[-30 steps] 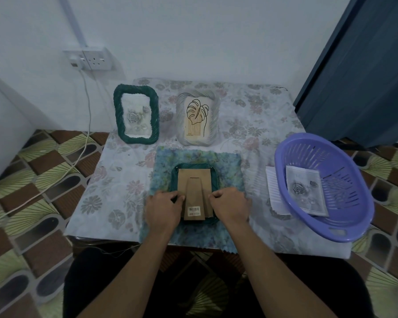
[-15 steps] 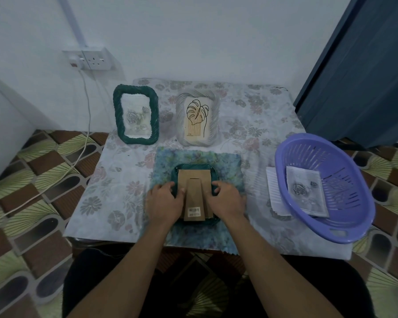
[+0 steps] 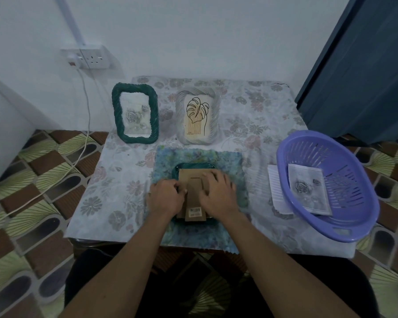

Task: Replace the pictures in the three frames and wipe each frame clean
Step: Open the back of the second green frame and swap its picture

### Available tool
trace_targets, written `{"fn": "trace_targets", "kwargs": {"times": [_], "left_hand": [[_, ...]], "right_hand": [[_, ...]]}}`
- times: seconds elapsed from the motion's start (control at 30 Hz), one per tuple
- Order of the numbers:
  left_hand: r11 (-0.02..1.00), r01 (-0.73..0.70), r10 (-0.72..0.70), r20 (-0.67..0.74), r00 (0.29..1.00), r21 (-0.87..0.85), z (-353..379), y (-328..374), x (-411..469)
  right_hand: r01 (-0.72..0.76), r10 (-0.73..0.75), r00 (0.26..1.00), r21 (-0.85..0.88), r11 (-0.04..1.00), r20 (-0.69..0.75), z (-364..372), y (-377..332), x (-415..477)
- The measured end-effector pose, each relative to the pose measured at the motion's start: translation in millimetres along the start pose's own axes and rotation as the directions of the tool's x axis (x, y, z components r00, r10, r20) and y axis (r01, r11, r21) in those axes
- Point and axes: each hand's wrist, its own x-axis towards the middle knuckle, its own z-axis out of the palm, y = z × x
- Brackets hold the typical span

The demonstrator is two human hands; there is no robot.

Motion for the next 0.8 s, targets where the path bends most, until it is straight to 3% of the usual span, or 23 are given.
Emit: {"fn": "trace_targets", "kwargs": {"times": [0.2,0.33,0.53,0.8], "left_hand": [[0.996,0.013,-0.012,0.007,1.0,-0.092,-0.2,-7.3,6.4],[0.998,-0.057,0.057,0.0,0.998,0.018,-5.3,-6.7,5.2],[0.994,-0.097,0.097,0.015,0.995,-0.041,-6.1,-10.2,8.5],[0.982,-0.097,0.072,-0.154,0.985,-0.165,-4.9,-1.5,28.8]], "right_hand": [[0.148,-0.136,0.984,-0.104,0.983,0.119,17.9,13.3,-0.3],[0.166,-0.15,0.984,-0.165,0.972,0.1,24.0,16.7,-1.9],[0.158,-0.147,0.986,-0.16,0.974,0.077,27.1,17.0,0.0],[0.153,-0.144,0.987,-0.121,0.981,0.077,25.4,15.8,0.1]]}}
